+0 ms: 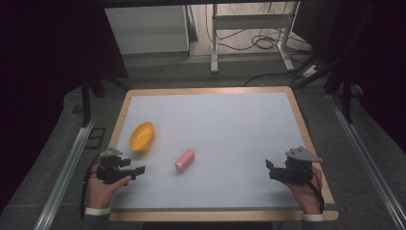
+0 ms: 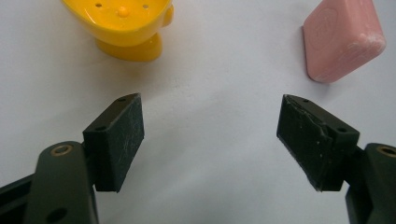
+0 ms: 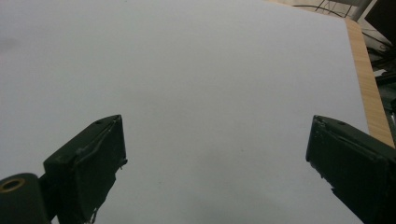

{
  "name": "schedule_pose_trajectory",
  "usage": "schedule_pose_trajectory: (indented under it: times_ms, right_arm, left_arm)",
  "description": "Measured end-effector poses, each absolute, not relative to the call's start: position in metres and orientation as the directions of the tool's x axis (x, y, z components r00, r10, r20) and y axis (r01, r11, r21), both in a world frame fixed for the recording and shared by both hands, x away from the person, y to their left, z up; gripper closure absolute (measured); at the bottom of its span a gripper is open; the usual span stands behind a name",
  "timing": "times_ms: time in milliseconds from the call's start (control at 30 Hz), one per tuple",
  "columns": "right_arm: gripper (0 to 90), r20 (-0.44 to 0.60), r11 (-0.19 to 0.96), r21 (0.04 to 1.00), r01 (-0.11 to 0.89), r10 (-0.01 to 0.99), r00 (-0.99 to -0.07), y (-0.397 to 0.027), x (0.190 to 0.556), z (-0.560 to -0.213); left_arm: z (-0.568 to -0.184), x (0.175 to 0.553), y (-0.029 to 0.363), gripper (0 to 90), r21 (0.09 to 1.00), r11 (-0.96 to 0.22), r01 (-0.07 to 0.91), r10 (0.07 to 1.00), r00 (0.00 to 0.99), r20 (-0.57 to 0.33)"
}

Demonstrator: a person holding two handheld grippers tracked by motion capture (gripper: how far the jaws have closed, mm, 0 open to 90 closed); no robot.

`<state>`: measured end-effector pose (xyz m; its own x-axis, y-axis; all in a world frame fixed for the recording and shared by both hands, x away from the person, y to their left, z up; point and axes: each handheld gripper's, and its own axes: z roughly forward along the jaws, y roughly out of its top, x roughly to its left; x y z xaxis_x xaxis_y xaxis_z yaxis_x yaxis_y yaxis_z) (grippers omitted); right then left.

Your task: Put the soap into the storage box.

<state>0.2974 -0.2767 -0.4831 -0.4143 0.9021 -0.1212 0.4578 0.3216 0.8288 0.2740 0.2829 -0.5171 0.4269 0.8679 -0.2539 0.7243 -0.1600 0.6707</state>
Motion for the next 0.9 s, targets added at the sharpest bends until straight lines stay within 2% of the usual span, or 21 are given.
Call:
schedule_pose_trajectory:
  times_ms: [633,900]
  right_arm:
    - [6.7,-0.075,0.277,0.827,0.490,0.917,-0.392,-0.292,0.300,-0.484]
    - [6.9,-0.067,0.279,0.815,0.508,0.916,-0.396,-0.298,0.303,-0.492]
  left_arm:
    - [-0.512,0.267,0.282,23.7,0.680,-0.158,0.716,0.873,0.423,-0.243]
    - [-0.508,0.265,0.276,23.9,0.670,-0.165,0.724,0.893,0.398,-0.210]
